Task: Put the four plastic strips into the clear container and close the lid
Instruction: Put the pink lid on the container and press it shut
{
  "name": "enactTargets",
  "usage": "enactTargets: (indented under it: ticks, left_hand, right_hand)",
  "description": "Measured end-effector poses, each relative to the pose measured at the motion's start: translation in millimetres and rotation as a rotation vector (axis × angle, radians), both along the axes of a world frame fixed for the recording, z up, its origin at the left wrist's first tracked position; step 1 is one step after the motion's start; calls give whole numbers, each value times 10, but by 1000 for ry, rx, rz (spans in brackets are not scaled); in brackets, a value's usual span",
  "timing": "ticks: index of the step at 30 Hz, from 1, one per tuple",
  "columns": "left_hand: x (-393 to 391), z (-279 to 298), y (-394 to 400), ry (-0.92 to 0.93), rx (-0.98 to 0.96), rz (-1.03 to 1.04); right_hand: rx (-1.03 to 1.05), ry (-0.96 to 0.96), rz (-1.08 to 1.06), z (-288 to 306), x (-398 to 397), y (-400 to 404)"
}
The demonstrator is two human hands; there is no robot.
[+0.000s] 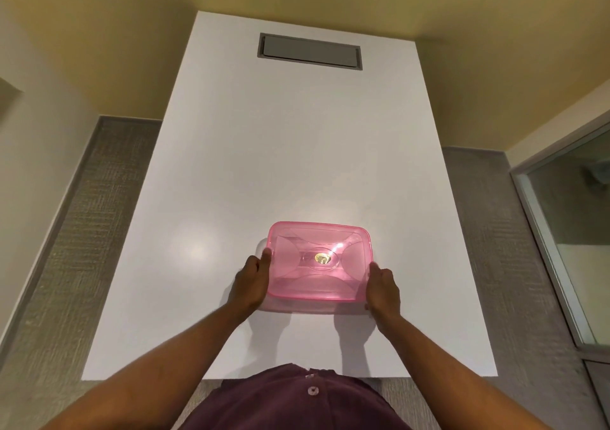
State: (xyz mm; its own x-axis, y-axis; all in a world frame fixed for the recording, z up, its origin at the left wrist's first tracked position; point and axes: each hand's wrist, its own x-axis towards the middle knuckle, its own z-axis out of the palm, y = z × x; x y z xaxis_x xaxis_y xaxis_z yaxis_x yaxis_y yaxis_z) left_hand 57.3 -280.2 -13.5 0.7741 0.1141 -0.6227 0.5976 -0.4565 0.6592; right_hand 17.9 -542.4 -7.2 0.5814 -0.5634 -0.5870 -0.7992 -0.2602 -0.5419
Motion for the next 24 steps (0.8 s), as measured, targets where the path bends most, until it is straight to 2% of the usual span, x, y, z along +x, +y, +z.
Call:
enactTargets:
  ticks: [2,4,9,14,24]
  left_hand:
    - [26,2,-100,77,77,42]
    - [25,-15,-207,64,162,52]
    - [-15,-89,-290,-158,308,65]
    - [-16,-183,-275,-231,294,84]
    - [14,-200,-164,-195,262,-6]
  right_hand:
    - [-23,52,-22,-18,69,27]
    - [-84,63,-10,-49,96,61]
    - [-244,-11,2,-169,82,96]
    - [-248,-98,-5,-281,68,69]
    - [-299,-128,121,-304,69,-45]
